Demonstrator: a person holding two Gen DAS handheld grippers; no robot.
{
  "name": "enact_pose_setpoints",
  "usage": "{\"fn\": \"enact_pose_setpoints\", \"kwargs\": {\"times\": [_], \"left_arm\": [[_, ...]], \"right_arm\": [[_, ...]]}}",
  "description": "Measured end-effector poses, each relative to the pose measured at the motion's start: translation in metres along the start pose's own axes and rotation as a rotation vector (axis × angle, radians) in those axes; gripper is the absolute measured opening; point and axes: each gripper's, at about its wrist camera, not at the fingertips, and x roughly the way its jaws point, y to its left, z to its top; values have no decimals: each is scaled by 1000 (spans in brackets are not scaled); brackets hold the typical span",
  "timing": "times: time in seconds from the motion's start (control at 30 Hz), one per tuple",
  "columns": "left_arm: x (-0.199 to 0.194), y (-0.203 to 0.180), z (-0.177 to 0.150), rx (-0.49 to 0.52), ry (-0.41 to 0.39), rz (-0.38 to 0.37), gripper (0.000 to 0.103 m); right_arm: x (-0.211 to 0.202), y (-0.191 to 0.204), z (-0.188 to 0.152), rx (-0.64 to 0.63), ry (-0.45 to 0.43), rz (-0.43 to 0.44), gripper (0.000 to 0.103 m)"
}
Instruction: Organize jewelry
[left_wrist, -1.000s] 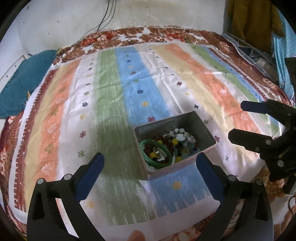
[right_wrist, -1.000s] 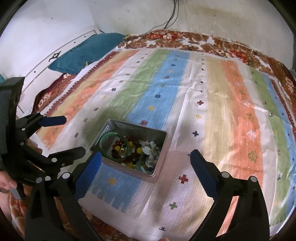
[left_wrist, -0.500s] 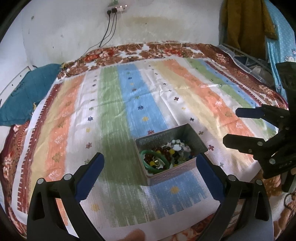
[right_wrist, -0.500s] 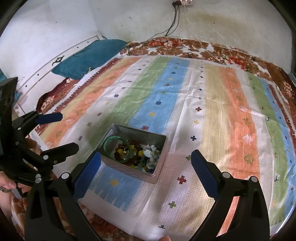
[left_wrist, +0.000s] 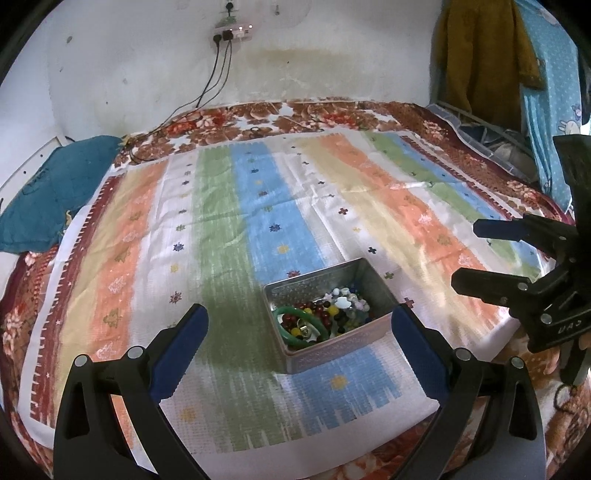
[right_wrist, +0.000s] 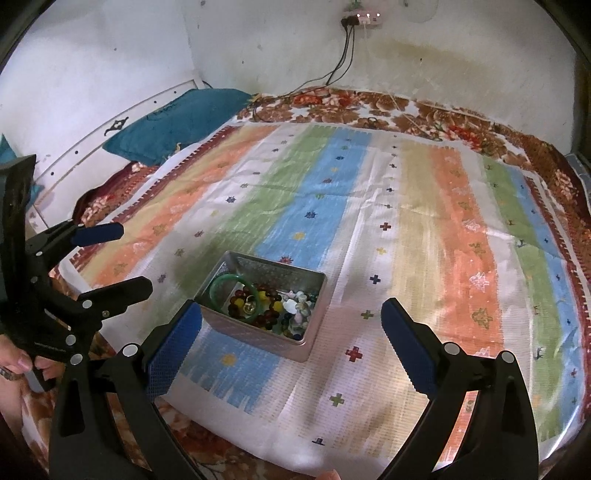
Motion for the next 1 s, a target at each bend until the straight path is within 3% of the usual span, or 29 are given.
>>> {"fn": "enact_pose_setpoints", "kwargs": {"times": [0.33,1.0], "left_arm": [[-1,-8,-2,33,2,0,97],[-8,-21,-2,89,-27,32,97]], "right_arm": [[-13,1,-4,-3,-30,-42,98],[-19,-3,-4,-1,-52,-38,98]]}}
